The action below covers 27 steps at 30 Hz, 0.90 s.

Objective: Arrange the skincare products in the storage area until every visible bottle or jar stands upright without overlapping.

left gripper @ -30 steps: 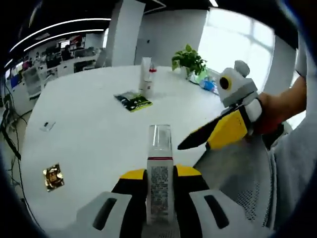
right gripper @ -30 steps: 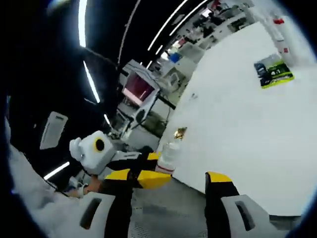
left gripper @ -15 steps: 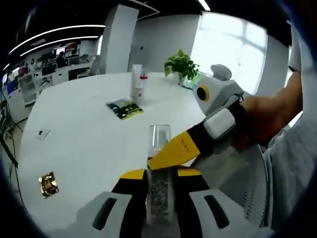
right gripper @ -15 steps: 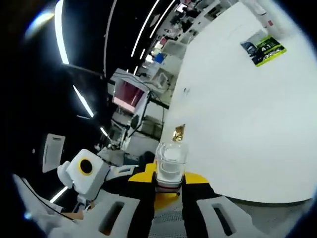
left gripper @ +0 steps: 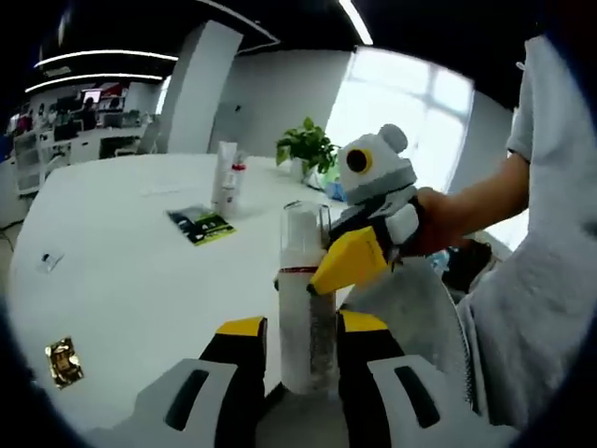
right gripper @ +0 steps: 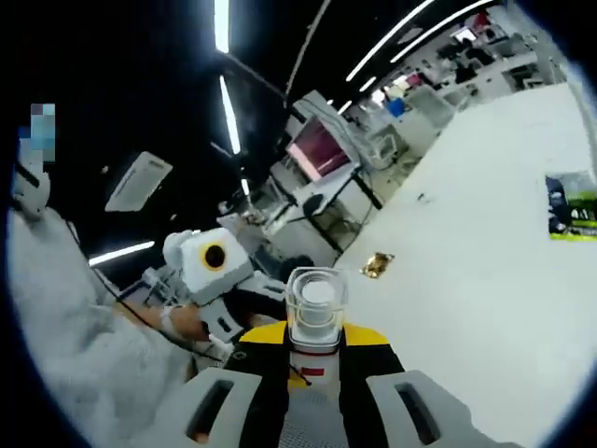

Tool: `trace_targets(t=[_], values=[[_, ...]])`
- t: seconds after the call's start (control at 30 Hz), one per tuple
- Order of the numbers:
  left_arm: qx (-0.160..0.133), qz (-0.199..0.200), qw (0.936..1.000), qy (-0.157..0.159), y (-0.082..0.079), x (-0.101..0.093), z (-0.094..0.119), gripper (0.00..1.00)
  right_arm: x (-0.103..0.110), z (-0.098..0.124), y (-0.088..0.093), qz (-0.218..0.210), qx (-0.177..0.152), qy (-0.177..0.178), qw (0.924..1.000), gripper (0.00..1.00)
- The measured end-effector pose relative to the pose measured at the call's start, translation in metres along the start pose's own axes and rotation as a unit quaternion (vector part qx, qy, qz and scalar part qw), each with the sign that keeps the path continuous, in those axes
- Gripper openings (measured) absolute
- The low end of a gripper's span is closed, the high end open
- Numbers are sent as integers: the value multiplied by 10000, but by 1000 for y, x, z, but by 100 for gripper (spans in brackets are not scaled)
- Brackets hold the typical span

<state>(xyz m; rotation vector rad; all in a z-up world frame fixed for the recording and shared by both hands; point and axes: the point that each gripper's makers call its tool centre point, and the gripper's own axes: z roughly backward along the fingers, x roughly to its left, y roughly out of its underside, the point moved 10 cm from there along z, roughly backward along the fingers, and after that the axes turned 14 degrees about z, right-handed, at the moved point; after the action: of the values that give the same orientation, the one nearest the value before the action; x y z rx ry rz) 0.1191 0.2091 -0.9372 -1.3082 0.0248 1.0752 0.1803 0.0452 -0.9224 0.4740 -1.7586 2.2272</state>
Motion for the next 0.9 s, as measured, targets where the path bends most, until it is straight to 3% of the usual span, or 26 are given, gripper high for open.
trace_targets(t=[0.1, 0.3, 0.43, 0.53, 0.57, 0.63, 0.73, 0.8, 0.9], values=[[62, 356, 9984, 433, 0, -4, 0, 31, 5, 5, -6, 358, 33, -617, 9975, 13], [31, 532, 9955, 783, 0, -8, 0, 38, 11, 7, -14, 929, -33, -1259, 9877, 13], [-23, 676, 9918, 1081, -2, -12, 2, 33, 10, 7, -18, 1005, -168, -1375, 9852, 13], [25, 656, 9884, 1371, -1, -16, 3, 21, 7, 6, -18, 1062, -204, -1298, 9856, 13], [-28, 623, 9909, 1197, -1, -14, 3, 20, 8, 5, -19, 800, -284, -1391, 9866, 13], [-81, 546, 9929, 1058, -2, -12, 6, 20, 3, 3, -16, 782, -242, -1163, 9898, 14], [-355, 259, 9977, 507, -7, -7, 10, 20, -5, 0, -15, 26, -245, -525, 9983, 16], [-376, 134, 9991, 144, -5, -4, 7, 19, -6, -4, -13, -140, -177, -179, 9996, 20], [-221, -313, 9978, -533, -1, -1, 3, 19, -1, -18, -8, -659, -411, 381, 9962, 33]])
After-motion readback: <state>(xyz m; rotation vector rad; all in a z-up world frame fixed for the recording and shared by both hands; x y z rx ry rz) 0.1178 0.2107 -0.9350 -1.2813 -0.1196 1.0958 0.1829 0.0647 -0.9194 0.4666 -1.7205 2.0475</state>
